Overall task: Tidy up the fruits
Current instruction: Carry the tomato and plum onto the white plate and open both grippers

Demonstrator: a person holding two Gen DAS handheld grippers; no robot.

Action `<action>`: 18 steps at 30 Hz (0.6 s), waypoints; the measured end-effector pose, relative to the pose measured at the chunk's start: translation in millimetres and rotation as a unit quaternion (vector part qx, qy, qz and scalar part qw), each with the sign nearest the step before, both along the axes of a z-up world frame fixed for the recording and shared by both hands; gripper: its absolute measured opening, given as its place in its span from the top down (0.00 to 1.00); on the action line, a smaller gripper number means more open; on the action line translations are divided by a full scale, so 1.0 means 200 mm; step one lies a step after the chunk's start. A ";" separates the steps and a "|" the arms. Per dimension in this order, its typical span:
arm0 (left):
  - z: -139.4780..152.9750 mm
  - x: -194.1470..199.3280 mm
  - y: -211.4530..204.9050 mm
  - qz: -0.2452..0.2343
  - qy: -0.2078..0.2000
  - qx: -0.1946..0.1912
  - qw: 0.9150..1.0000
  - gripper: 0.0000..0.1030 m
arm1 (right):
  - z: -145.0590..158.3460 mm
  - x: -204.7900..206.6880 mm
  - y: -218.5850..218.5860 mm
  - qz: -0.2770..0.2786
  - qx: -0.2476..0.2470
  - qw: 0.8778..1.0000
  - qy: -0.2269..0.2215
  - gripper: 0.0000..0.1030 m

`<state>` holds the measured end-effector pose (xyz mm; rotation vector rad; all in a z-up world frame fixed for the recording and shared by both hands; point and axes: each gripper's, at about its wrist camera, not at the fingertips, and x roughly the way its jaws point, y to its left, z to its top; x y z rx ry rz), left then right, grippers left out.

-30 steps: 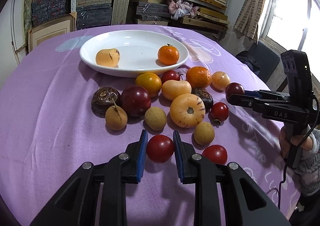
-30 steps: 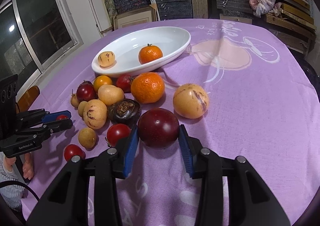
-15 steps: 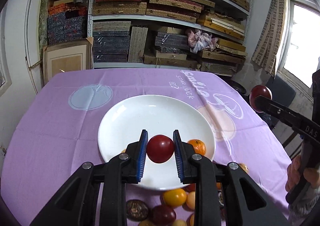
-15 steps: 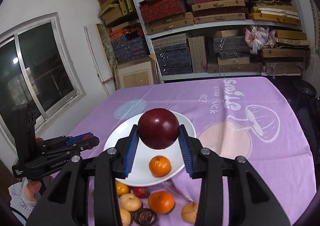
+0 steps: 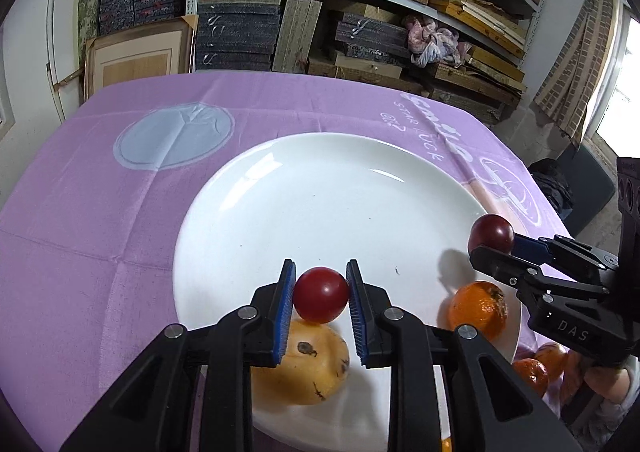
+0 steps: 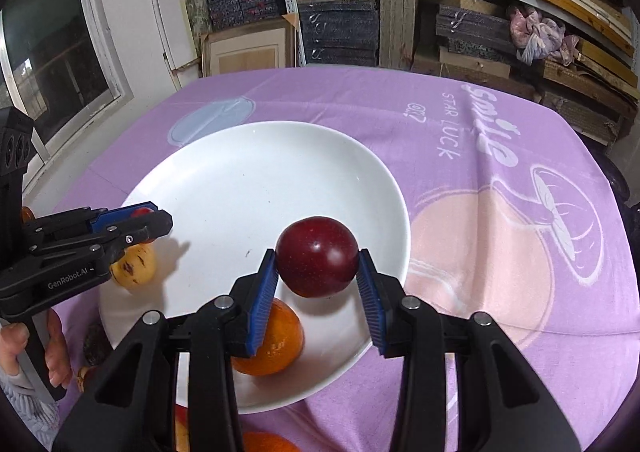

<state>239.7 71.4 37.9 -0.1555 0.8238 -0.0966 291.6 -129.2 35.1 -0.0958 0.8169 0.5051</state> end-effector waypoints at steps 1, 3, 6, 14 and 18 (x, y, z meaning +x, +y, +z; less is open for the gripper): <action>-0.01 0.00 0.01 0.002 0.002 -0.002 1.000 0.75 | 0.00 0.00 0.00 0.001 0.000 1.000 -0.001 0.61; -0.01 0.00 0.02 0.004 0.002 -0.003 1.000 0.75 | -0.01 0.00 0.00 0.003 0.006 1.000 0.004 0.61; 0.00 -0.01 0.02 0.007 0.000 -0.005 1.000 0.73 | 0.00 -0.01 -0.01 0.006 0.009 1.000 0.000 0.60; 0.18 -0.11 0.07 0.028 -0.043 -0.018 0.999 0.57 | 0.27 -0.16 -0.11 0.010 0.070 0.996 -0.054 0.52; 0.39 -0.27 0.09 0.040 -0.096 -0.021 0.994 0.42 | 0.55 -0.40 -0.22 0.014 0.120 0.984 -0.128 0.34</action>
